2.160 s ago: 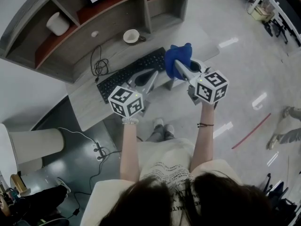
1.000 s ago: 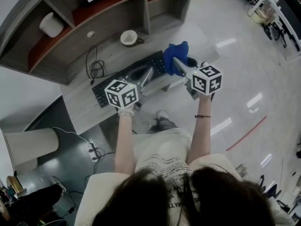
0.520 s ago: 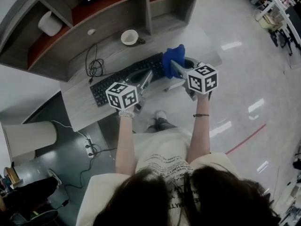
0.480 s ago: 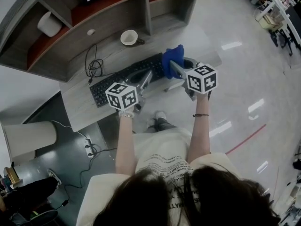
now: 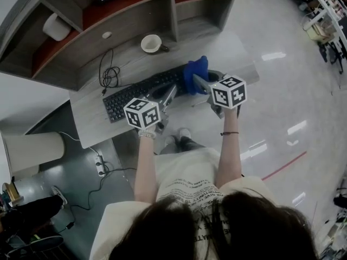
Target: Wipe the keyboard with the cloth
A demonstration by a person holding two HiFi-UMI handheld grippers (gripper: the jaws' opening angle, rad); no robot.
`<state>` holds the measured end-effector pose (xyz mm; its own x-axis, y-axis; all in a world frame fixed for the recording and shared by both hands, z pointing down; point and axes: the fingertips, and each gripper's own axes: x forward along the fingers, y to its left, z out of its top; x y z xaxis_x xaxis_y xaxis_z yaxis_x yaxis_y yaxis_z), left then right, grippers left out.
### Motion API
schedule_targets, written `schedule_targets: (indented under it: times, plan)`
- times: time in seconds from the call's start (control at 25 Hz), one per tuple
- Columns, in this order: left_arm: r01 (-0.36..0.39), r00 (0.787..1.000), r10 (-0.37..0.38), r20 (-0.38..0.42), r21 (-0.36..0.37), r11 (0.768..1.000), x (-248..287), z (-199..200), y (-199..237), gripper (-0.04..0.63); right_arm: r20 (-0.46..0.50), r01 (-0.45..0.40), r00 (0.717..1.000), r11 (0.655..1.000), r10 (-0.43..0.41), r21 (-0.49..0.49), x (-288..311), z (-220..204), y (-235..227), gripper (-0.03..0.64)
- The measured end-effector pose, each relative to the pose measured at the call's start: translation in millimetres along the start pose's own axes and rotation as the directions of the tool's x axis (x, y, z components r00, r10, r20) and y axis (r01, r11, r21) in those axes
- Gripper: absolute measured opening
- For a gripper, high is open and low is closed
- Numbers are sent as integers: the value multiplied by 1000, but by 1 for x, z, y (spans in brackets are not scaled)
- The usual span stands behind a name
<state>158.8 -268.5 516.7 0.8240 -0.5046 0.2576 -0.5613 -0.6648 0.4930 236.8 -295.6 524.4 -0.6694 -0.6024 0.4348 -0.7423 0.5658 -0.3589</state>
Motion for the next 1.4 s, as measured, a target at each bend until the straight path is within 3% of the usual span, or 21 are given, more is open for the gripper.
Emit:
schedule_targets:
  times: [0.32,1.4]
  plan:
    - [-35,999,35,-10,-7,999,-1,-4,11,5,-21,-47,999,999,47,12,18,-4,4,58]
    - [-66,998,66,1,-7,998,-49,-8,33,5,-35,-52,998,998,54,45,56,-14,43,58]
